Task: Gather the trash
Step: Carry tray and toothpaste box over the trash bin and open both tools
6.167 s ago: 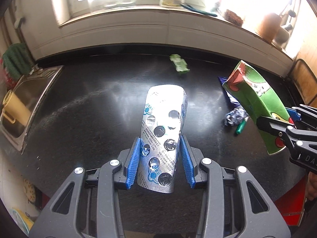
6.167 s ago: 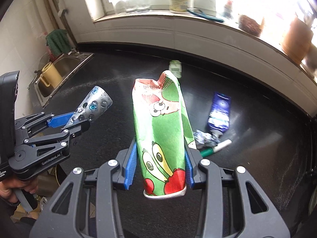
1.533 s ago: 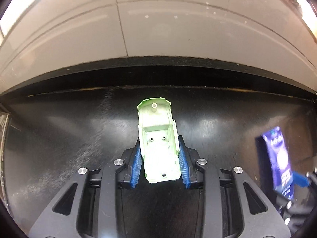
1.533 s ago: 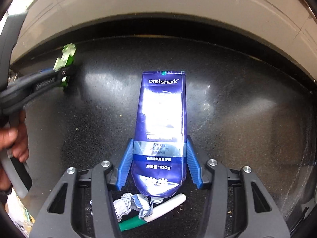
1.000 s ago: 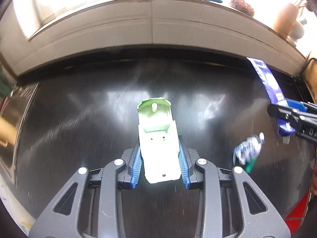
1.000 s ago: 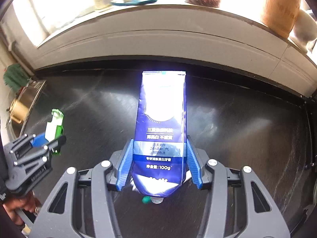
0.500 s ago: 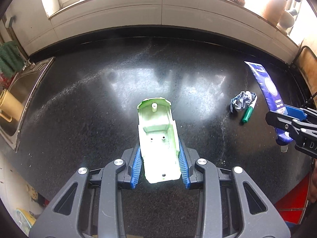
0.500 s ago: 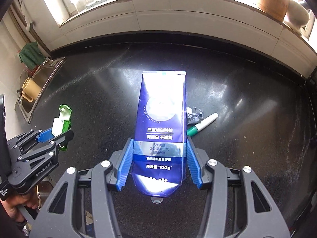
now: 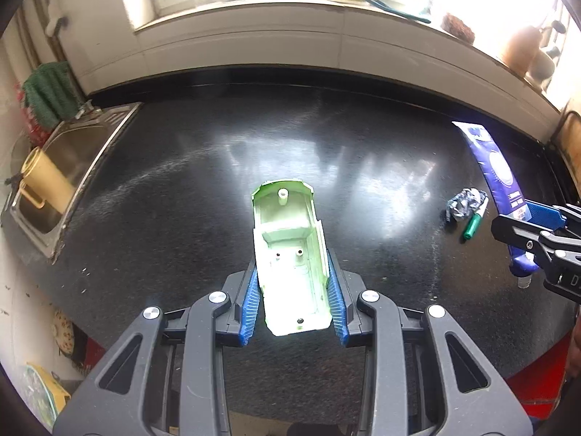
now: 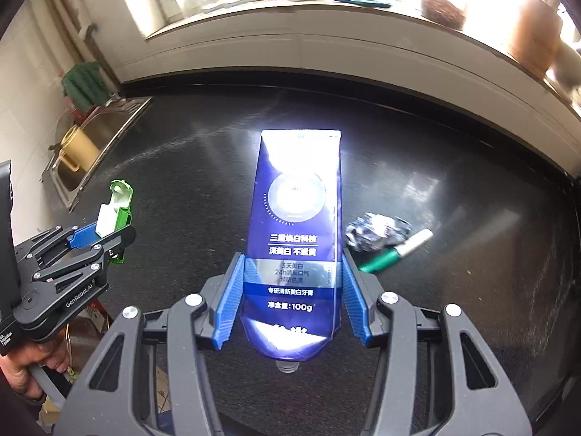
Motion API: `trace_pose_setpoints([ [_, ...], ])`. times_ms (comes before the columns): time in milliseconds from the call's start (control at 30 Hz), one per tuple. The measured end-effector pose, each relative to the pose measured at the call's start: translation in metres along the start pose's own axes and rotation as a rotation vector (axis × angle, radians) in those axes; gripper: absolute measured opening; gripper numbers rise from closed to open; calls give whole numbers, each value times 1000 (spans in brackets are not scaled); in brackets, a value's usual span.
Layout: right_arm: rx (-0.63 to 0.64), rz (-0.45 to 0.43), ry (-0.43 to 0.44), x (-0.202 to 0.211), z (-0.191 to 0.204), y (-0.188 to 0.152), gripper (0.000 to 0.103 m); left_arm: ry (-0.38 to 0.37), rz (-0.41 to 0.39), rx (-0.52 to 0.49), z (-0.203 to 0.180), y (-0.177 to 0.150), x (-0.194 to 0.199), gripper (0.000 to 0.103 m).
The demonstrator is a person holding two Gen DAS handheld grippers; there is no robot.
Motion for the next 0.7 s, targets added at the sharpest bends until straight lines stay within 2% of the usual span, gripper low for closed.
trace_pose_setpoints([
  [100, 63, 11, 43, -5, 32, 0, 51, 40, -1, 49, 26, -15, 10, 33],
  [267, 213, 63, 143, -18, 112, -17, 51, 119, 23, 161, 79, -59, 29, 33],
  [467, 411, 157, 273, -32, 219, -66, 51, 204, 77, 324, 138, -134, 51, 33],
  [700, 605, 282, 384, -41, 317, -141, 51, 281, 140, 497, 187, -229, 76, 33],
])
Point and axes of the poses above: each gripper's, at about its wrist camera, not at the fingertips, and x roughly against the way its jaws point, z to its left, y to its top, the point moved 10 cm from there along -x, roughly the way its jaws point, and after that the axes turned 12 degrees about -x, right-handed, at the moved point
